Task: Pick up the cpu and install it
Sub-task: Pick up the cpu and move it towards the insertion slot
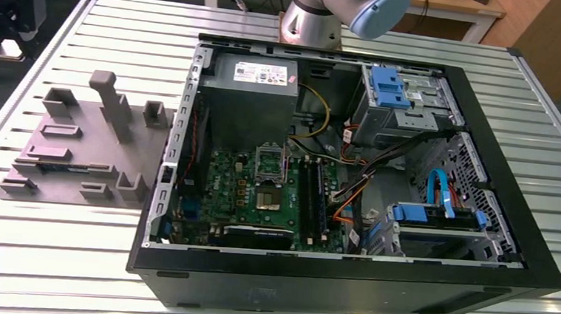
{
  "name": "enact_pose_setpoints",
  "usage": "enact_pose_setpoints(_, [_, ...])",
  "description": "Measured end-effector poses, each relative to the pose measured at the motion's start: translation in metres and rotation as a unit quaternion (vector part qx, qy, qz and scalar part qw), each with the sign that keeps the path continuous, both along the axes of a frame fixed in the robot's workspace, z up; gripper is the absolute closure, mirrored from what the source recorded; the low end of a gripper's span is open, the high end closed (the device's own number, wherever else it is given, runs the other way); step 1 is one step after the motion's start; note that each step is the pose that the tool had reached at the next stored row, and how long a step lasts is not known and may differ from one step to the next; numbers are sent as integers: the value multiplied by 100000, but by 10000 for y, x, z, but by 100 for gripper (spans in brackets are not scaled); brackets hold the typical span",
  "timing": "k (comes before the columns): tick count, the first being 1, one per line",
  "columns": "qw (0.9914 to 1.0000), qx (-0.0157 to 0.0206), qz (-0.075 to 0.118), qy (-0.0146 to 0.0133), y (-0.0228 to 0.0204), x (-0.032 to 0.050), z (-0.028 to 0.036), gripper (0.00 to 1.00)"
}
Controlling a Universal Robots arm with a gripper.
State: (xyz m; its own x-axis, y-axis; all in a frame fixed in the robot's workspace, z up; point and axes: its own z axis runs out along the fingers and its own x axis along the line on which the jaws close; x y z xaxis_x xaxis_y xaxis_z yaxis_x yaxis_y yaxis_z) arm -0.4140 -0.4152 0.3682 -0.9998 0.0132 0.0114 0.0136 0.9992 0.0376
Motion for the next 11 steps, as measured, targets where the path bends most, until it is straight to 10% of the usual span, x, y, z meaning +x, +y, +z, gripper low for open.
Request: enact_pose_setpoints(11, [100000,4,-1,-5,0,30,-1,53])
